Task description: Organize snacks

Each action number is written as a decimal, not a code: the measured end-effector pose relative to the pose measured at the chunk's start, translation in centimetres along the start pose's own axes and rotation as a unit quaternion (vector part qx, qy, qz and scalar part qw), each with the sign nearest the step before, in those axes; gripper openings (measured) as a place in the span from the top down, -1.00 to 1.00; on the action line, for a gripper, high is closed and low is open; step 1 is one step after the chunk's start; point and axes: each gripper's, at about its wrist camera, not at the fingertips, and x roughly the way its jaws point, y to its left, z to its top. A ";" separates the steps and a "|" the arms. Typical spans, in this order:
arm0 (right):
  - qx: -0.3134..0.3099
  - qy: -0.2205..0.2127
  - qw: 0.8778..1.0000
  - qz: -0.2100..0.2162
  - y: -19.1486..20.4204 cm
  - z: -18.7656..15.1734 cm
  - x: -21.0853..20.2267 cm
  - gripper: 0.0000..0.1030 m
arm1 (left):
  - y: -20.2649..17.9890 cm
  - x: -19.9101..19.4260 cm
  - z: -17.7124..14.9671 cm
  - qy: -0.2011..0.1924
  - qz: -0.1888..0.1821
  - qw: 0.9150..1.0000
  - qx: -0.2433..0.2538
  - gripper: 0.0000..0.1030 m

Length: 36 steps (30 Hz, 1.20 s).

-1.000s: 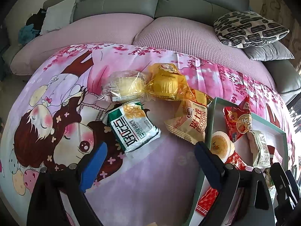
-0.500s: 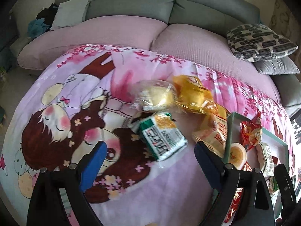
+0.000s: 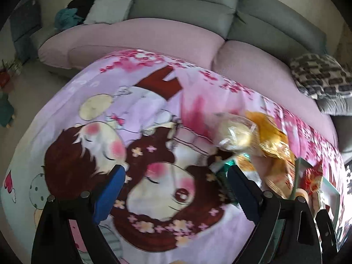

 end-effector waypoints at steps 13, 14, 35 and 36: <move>-0.062 -0.018 0.998 0.010 5.9 -0.4 1.6 -1.00 | 3.5 1.0 1.2 0.003 -0.002 1.000 -0.028 -0.83; -0.059 -0.016 0.998 0.015 5.9 -0.4 1.8 -1.00 | 3.5 1.1 1.4 0.004 -0.003 1.000 -0.028 -0.83; -0.066 -0.013 0.998 -0.009 4.8 3.2 3.7 -0.99 | -3.5 3.9 2.5 0.041 -0.072 0.996 0.032 -0.83; -0.064 -0.012 0.998 -0.008 4.6 3.4 3.8 -0.99 | -3.9 4.1 2.5 0.043 -0.073 0.996 0.034 -0.83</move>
